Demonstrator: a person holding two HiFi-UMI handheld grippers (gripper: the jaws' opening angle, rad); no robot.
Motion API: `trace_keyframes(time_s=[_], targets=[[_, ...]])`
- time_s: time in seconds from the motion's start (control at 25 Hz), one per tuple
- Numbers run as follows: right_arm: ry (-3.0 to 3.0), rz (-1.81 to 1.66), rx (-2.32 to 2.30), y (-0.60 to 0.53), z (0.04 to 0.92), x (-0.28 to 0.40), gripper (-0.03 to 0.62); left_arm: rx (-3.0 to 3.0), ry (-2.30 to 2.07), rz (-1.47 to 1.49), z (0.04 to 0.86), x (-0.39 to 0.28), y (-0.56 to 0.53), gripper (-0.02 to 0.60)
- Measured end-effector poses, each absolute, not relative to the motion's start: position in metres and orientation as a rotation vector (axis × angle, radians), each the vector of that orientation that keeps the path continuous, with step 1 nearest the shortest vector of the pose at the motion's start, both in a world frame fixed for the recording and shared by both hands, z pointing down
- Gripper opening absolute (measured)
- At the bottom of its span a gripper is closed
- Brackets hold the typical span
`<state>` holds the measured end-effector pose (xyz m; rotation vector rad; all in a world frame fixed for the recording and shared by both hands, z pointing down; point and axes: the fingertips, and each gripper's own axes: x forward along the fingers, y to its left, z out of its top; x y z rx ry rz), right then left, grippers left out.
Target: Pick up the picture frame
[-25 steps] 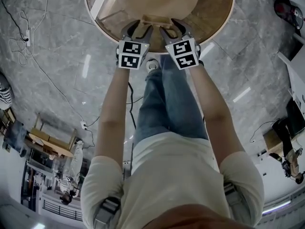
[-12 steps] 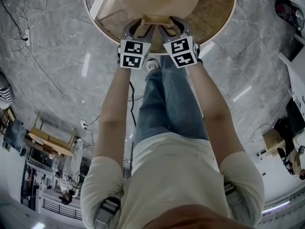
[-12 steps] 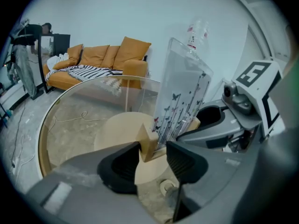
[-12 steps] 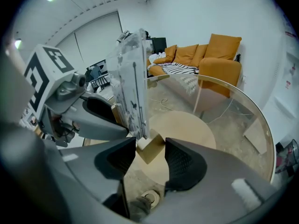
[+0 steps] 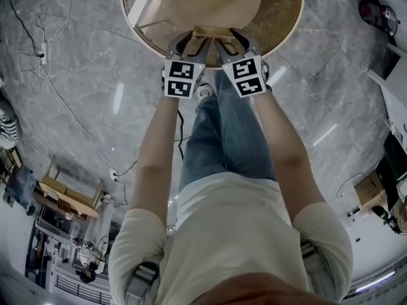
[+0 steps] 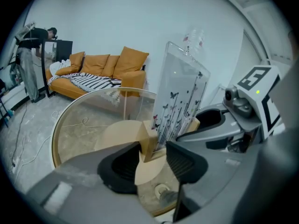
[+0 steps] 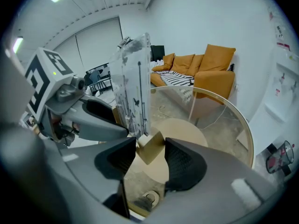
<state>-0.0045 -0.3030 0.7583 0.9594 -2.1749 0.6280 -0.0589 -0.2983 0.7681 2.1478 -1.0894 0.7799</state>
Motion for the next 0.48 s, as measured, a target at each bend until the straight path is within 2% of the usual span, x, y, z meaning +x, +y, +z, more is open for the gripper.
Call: trace_keyframes(time_s=[0.48], targets=[[-2.229,0.512,1.015,-0.248,0.66,-0.002,0.195,2.202,-1.166,0.698,0.669,-0.057,-0.243,0.181]])
